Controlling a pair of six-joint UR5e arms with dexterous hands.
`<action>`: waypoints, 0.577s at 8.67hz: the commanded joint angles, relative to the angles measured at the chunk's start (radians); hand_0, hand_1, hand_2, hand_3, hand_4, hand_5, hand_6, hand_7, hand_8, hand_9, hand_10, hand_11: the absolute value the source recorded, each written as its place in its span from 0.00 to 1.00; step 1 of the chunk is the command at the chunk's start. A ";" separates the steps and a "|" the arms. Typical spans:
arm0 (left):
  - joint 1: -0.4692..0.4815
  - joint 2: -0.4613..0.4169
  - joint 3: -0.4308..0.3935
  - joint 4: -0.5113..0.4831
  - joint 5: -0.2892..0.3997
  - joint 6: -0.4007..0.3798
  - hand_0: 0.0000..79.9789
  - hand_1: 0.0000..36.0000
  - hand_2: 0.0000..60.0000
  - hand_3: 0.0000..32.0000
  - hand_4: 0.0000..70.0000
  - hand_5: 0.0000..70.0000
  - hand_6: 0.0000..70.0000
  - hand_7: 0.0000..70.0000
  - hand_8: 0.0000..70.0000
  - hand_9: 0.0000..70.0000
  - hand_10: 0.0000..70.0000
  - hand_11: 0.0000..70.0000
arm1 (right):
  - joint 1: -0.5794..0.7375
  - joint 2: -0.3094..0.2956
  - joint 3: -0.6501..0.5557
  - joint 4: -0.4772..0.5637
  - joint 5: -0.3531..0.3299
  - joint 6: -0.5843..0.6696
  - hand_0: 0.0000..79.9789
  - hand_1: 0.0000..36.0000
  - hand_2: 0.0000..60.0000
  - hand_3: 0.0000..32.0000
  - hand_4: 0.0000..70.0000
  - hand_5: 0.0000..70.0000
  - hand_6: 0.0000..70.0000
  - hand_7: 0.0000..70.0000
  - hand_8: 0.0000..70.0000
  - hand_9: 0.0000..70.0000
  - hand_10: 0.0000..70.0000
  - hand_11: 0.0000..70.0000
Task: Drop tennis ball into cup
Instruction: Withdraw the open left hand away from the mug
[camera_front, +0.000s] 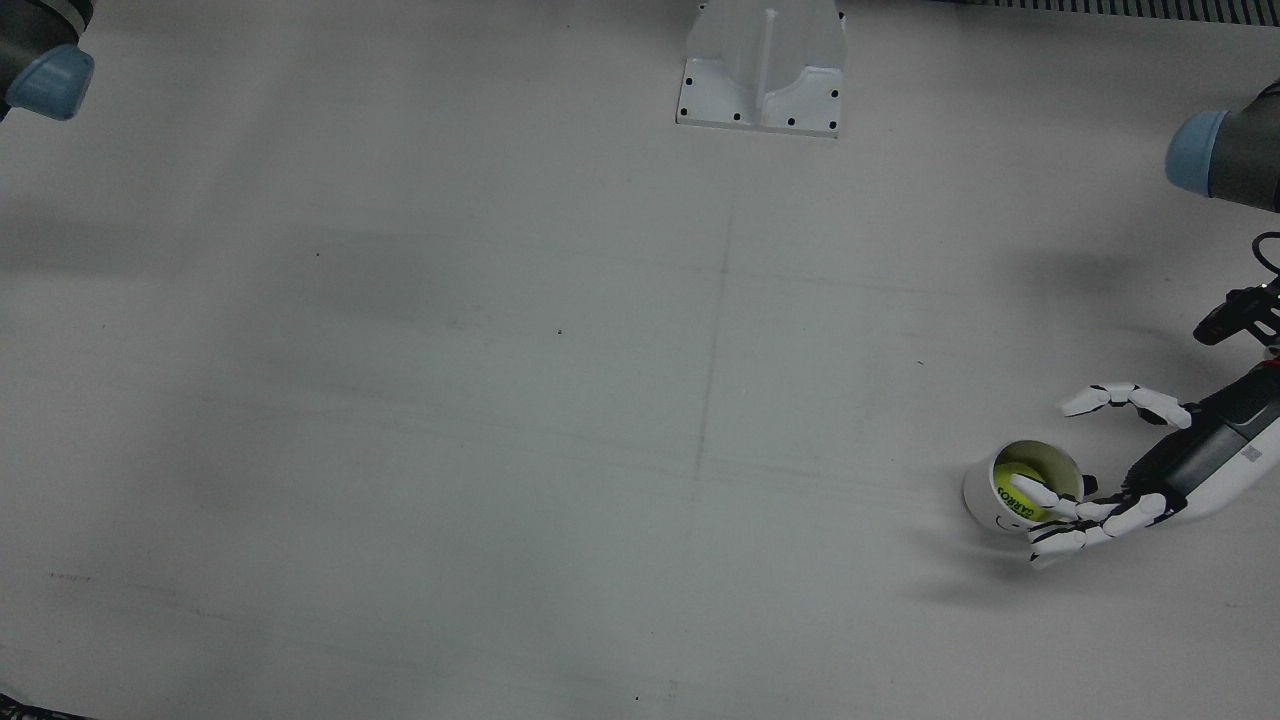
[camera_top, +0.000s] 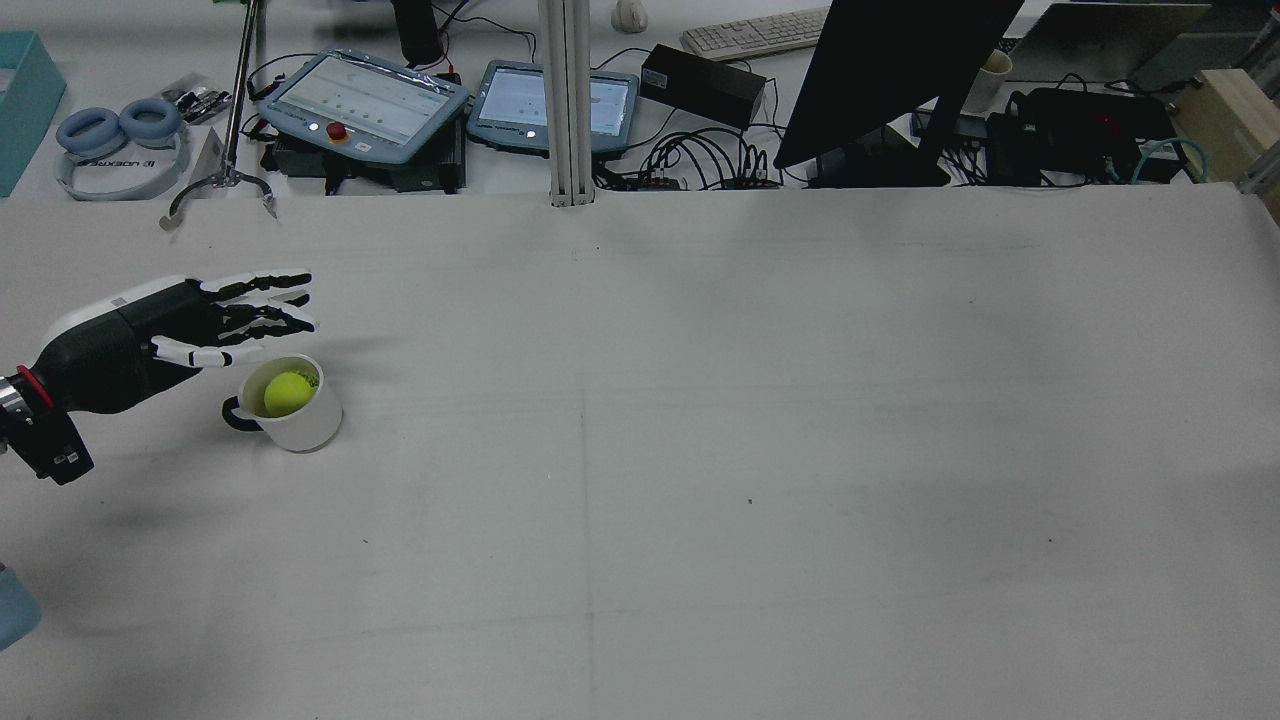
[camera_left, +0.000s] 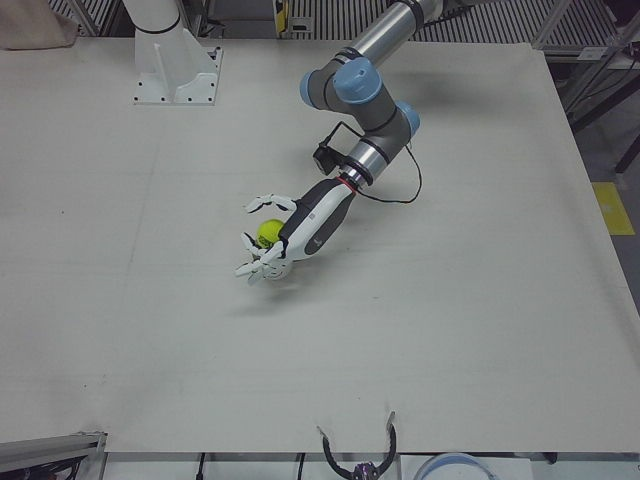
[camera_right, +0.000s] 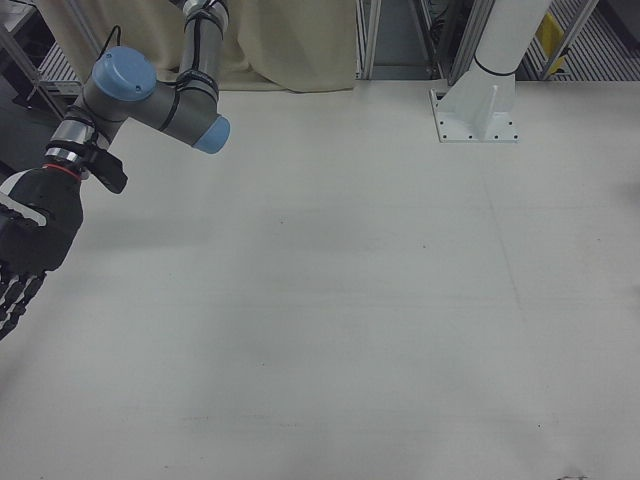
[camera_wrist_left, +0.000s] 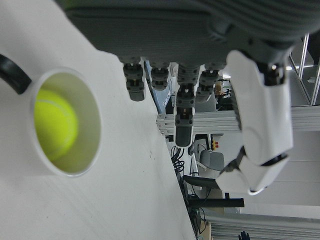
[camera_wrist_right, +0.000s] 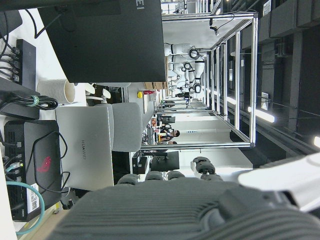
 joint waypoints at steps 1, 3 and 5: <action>-0.001 0.001 -0.005 -0.001 0.001 -0.003 0.55 0.34 0.48 0.00 0.16 0.15 0.53 0.11 0.15 0.07 0.13 0.21 | 0.000 0.000 0.000 0.000 0.000 0.000 0.00 0.00 0.00 0.00 0.00 0.00 0.00 0.00 0.00 0.00 0.00 0.00; -0.059 0.013 -0.016 0.004 0.003 -0.088 0.55 0.32 0.38 0.00 0.14 0.13 0.40 0.11 0.12 0.07 0.13 0.20 | 0.000 0.000 0.000 0.000 0.000 0.000 0.00 0.00 0.00 0.00 0.00 0.00 0.00 0.00 0.00 0.00 0.00 0.00; -0.264 0.056 -0.047 -0.016 0.064 -0.088 0.57 0.38 0.41 0.00 0.14 0.12 0.35 0.12 0.11 0.07 0.12 0.19 | 0.000 0.000 0.002 0.000 0.000 0.000 0.00 0.00 0.00 0.00 0.00 0.00 0.00 0.00 0.00 0.00 0.00 0.00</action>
